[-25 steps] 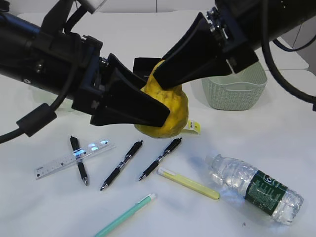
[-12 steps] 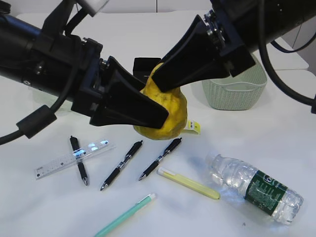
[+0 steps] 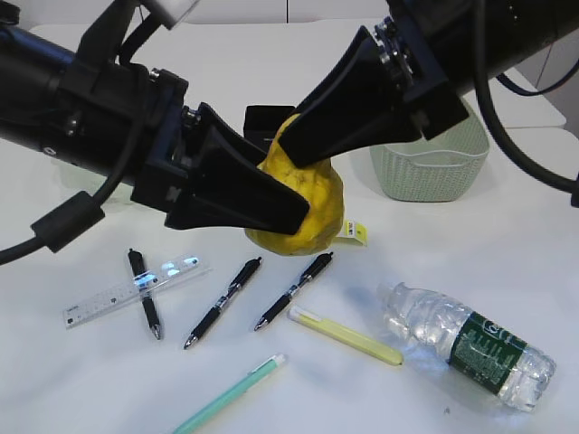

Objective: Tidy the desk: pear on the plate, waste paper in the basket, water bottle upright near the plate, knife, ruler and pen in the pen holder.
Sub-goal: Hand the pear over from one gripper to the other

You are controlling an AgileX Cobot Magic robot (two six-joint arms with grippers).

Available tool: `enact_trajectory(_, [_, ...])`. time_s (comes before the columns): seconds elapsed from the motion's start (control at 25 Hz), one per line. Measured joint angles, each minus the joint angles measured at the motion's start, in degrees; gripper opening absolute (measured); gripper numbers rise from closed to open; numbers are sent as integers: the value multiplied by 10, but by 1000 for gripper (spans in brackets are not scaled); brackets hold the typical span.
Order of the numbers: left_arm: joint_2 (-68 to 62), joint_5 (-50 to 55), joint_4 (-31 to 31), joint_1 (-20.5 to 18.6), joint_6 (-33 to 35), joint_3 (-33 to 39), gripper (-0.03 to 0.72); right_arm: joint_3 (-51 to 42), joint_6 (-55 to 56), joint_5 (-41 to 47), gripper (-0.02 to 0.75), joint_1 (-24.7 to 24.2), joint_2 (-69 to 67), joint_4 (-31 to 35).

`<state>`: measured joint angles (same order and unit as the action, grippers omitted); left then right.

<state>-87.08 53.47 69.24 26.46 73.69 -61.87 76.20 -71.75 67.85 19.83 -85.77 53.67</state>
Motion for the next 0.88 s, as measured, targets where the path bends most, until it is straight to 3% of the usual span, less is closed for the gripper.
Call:
enact_trajectory(0.32, [0, 0, 1, 0, 0, 0, 494, 0, 0, 0, 216, 0, 0, 0])
enact_trajectory(0.48, [0, 2, 6, 0, 0, 0, 494, 0, 0, 0, 309, 0, 0, 10])
enact_trajectory(0.68, [-2, 6, 28, 8, 2, 0, 492, 0, -3, 13, 414, 13, 0, 90])
enact_trajectory(0.88, [-2, 6, 30, 9, 2, 0, 491, 0, -3, 13, 428, 13, 0, 96])
